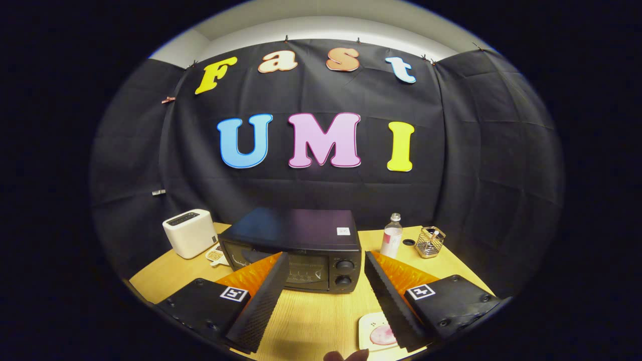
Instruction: Open the toaster oven, put the food inside, and close the toaster oven door.
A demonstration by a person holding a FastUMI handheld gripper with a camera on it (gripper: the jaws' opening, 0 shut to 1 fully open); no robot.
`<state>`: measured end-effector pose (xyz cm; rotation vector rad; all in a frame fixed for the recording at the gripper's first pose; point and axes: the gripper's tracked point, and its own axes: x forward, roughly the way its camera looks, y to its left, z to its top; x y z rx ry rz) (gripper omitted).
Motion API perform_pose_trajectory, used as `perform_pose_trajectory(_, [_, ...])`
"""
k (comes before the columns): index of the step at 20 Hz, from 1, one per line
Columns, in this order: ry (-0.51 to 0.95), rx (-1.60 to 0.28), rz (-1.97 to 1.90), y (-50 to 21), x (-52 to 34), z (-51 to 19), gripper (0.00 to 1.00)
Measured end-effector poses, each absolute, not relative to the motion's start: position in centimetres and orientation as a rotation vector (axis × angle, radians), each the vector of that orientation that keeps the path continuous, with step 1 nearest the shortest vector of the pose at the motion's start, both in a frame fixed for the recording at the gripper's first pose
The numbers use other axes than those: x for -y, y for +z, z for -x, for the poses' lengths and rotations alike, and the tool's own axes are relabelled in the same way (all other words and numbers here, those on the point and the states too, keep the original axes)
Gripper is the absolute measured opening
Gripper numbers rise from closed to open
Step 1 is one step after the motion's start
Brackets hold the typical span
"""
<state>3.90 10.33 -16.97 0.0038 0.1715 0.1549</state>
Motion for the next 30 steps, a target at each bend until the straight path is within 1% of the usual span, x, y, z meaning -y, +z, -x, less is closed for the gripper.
perform_pose_trajectory(4, [0.197,-0.195,-0.005,-18.8,-16.2,-6.5,0.99])
perform_pose_trajectory(9, [0.193,-0.258,-0.003,-21.9,-21.4,-10.6,0.98])
perform_pose_trajectory(13, [0.155,-0.348,-0.034,-24.8,-23.0,-13.1,0.98])
perform_pose_trajectory(15, [0.134,-0.328,-0.022,-24.2,-23.4,-14.0,1.0])
perform_pose_trajectory(16, [0.133,-0.354,-0.021,-24.6,-23.5,-14.0,0.98])
perform_pose_trajectory(17, [0.119,-0.349,-0.032,-24.5,-23.6,-14.6,1.0])
perform_pose_trajectory(19, [0.073,-0.366,-0.024,-24.9,-23.4,-14.9,0.99])
perform_pose_trajectory(21, [0.063,-0.371,-0.01,-25.1,-23.6,-14.7,0.99])
perform_pose_trajectory(26, [0.065,-0.4,-0.016,-25.5,-23.5,-12.9,1.0])
perform_pose_trajectory(30, [0.067,-0.426,0.005,-26.6,-23.3,-9.9,1.0])
